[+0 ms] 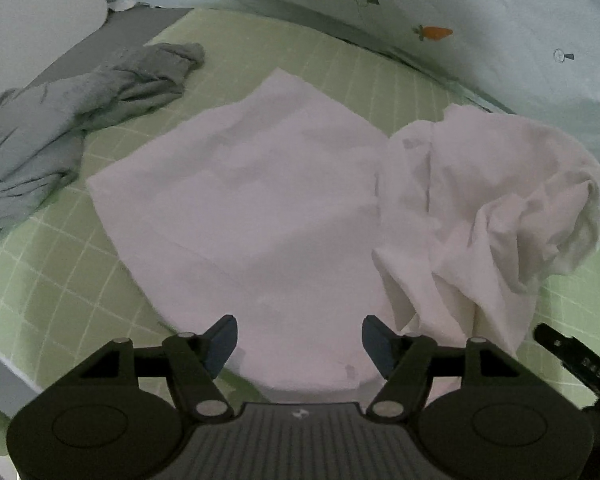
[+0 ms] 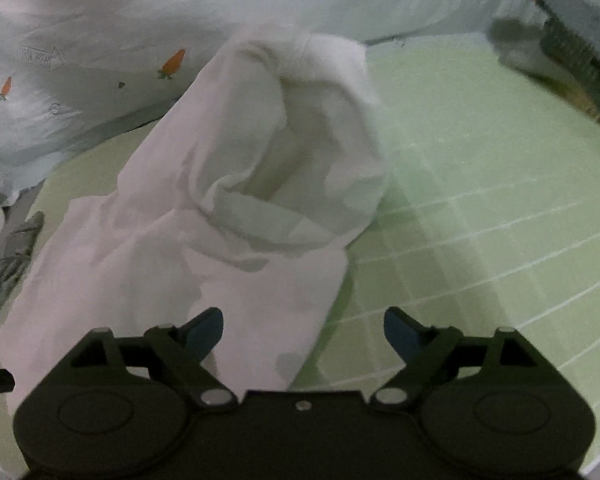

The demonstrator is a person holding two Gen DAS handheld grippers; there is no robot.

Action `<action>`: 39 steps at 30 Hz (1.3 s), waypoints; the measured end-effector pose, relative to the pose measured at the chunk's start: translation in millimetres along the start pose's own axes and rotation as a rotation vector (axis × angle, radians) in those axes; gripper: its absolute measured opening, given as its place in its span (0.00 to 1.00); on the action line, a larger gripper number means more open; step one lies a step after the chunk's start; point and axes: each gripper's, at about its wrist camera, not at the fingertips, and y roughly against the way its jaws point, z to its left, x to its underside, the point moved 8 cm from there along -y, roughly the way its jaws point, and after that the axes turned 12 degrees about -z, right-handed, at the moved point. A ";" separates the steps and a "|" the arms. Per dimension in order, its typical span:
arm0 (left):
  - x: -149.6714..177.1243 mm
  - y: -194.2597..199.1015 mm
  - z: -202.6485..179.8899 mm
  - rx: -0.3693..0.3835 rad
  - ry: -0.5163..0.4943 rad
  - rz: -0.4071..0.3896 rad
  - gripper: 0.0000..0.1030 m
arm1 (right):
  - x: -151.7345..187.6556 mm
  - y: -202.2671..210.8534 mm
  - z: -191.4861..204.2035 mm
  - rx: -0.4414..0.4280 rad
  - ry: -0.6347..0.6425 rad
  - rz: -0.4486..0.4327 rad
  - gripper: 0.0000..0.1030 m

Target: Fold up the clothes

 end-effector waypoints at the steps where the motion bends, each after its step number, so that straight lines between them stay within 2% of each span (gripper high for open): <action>1: -0.3 -2.4 -0.4 -0.001 -0.003 0.002 0.68 | -3.7 2.4 -3.7 0.011 -0.002 -0.009 0.88; 4: -1.2 -9.4 -1.6 -0.002 -0.012 0.007 0.72 | -21.0 4.5 -15.5 0.034 -0.020 -0.048 0.94; 7: -2.1 -16.5 -2.9 -0.004 -0.021 0.012 0.77 | -44.6 3.0 -29.8 0.058 -0.044 -0.103 0.95; 11: -3.0 -26.5 -3.9 -0.010 -0.030 0.021 0.80 | -91.8 5.6 -62.4 0.124 -0.135 -0.247 0.96; 13: -1.3 -35.1 0.1 -0.044 -0.012 0.040 0.80 | -114.8 0.9 -77.3 0.112 -0.167 -0.293 0.96; 15: 0.4 -43.7 4.0 -0.078 0.005 0.060 0.80 | -134.0 -13.6 -93.7 0.104 -0.207 -0.297 0.96; 17: 2.4 -52.2 7.5 -0.110 0.025 0.080 0.80 | -148.5 -37.7 -106.1 0.071 -0.270 -0.269 0.96; 21: 8.4 -70.7 6.7 -0.139 0.095 0.125 0.80 | -168.0 -98.1 -119.8 -0.048 -0.440 -0.171 0.96; 23: 7.7 -82.7 0.3 -0.162 0.113 0.146 0.81 | -172.5 -136.2 -123.0 -0.106 -0.507 -0.099 0.96; 25: 6.3 -93.3 -5.7 -0.191 0.107 0.170 0.86 | -169.9 -174.2 -124.6 -0.126 -0.543 -0.010 0.95; 29: 7.6 -109.5 -15.8 -0.253 0.056 0.223 0.90 | -156.2 -223.3 -117.2 -0.189 -0.602 0.129 0.95; 32: 9.5 -115.8 -21.3 -0.281 0.015 0.254 0.93 | -153.9 -240.3 -100.7 -0.292 -0.599 0.157 0.95; 35: 10.3 -123.4 -24.6 -0.291 -0.013 0.288 0.96 | -156.4 -255.1 -79.1 -0.388 -0.531 0.205 0.95; 36: 9.6 -125.4 -25.3 -0.290 -0.013 0.298 0.97 | -156.3 -259.8 -71.9 -0.409 -0.505 0.224 0.92; 37: 8.4 -127.8 -25.9 -0.287 -0.008 0.309 0.97 | -157.2 -261.6 -66.5 -0.417 -0.478 0.225 0.77; 38: 7.6 -129.6 -26.1 -0.285 -0.004 0.318 0.97 | -158.8 -261.7 -61.8 -0.419 -0.450 0.216 0.56; 39: 7.1 -130.9 -26.1 -0.281 -0.001 0.324 0.98 | -162.2 -257.4 -59.3 -0.422 -0.426 0.188 0.49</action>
